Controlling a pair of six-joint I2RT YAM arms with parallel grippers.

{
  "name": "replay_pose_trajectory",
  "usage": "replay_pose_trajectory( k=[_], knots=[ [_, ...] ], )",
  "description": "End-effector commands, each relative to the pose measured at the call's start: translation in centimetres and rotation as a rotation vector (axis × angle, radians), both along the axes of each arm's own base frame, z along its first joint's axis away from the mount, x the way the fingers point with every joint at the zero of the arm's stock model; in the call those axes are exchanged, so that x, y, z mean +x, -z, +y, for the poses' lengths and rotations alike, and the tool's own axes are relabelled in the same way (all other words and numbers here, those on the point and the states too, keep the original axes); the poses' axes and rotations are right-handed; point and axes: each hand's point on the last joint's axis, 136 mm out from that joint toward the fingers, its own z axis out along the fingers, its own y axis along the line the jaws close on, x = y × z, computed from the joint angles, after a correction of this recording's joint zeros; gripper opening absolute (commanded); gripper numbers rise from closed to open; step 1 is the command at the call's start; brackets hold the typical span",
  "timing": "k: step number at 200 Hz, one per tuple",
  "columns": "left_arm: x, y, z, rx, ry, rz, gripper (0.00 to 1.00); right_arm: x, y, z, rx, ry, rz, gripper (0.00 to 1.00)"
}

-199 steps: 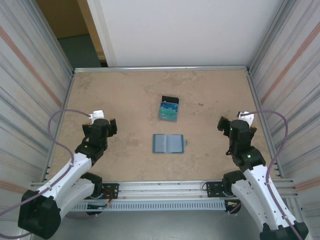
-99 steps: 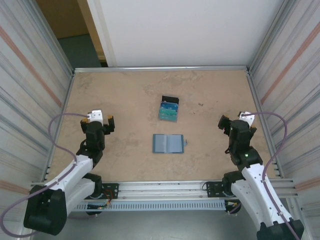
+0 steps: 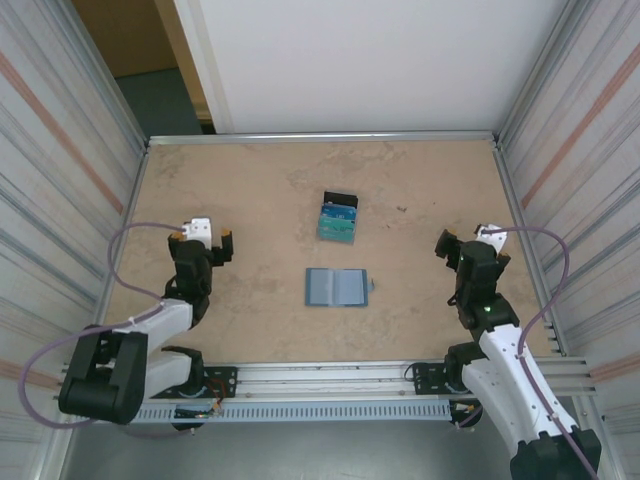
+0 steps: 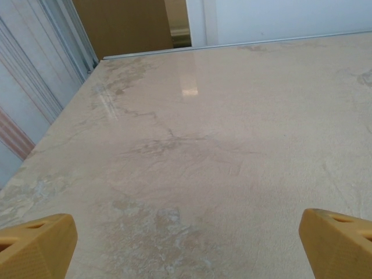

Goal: Take the credit cards out of the card holder

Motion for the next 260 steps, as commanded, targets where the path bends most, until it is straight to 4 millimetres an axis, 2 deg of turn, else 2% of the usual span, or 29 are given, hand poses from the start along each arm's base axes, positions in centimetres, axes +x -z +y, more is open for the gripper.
replay_pose_trajectory(
  k=[1,30,66,119,158,203,208,220,260],
  knots=[
    [1.2,-1.2,-0.3,0.013,0.038,-0.069,0.99,0.4,-0.2,0.0,-0.007,-0.009,-0.034,0.99],
    [2.3,-0.9,-0.5,0.011,0.067,-0.086,0.99,0.7,-0.1,0.2,-0.008,-0.021,-0.044,0.99],
    [3.2,0.9,-0.9,0.005,0.101,-0.046,0.99,1.2,0.2,0.2,-0.023,-0.029,-0.036,0.99],
    [4.1,2.3,-1.7,0.003,0.16,-0.015,0.99,2.1,1.2,0.1,-0.027,-0.021,-0.018,0.99],
    [5.2,3.3,-0.8,-0.089,0.17,0.093,0.99,3.1,2.2,-0.3,-0.037,-0.021,-0.005,0.99],
    [5.3,3.2,-0.5,-0.119,0.18,0.089,0.99,4.9,3.3,-2.0,-0.031,0.009,0.012,0.99],
    [5.3,3.2,-0.5,-0.118,0.18,0.087,0.99,5.3,4.0,-2.1,-0.029,0.007,0.032,0.99],
    [5.3,3.2,-0.5,-0.119,0.181,0.087,0.99,5.9,4.3,-2.3,-0.029,0.001,0.034,0.99],
    [5.3,3.2,-0.5,-0.118,0.18,0.086,0.99,7.3,4.4,-2.8,-0.025,-0.008,-0.009,0.99]
  ],
)
